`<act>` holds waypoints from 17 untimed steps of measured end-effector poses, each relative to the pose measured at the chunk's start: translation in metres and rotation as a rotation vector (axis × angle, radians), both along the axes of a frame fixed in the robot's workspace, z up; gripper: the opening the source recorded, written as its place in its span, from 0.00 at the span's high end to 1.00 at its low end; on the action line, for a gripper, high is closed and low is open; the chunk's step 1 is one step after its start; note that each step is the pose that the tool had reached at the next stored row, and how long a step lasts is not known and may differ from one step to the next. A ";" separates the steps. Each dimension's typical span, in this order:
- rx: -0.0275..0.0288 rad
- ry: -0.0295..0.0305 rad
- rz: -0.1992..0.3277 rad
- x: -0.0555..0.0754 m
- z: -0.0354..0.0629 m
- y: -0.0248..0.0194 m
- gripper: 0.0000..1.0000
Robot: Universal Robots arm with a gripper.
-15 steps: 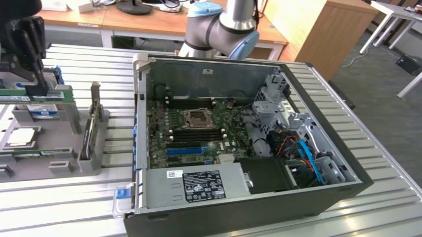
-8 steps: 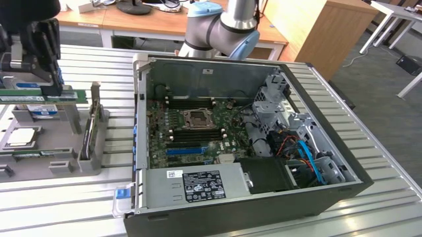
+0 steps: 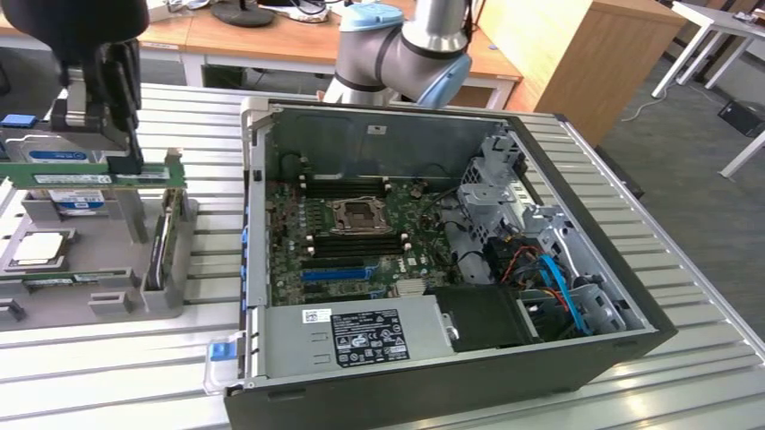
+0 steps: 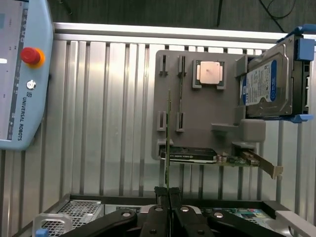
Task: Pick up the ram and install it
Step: 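Pick up the ram and move it above insertion slot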
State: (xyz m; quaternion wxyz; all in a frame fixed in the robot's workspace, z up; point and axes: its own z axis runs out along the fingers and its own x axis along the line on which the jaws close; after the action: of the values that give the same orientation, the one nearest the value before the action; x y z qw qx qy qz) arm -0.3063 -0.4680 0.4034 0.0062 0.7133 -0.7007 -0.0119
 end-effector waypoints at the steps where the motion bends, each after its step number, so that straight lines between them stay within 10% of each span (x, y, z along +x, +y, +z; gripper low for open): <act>1: 0.0000 0.0000 0.000 0.003 0.0000 0.0000 0.88; 17: 0.0001 -0.0001 0.001 0.052 -0.0001 0.0000 0.88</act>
State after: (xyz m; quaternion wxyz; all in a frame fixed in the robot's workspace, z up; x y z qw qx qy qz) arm -0.2545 -0.4679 0.4033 0.0062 0.7135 -0.7005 -0.0119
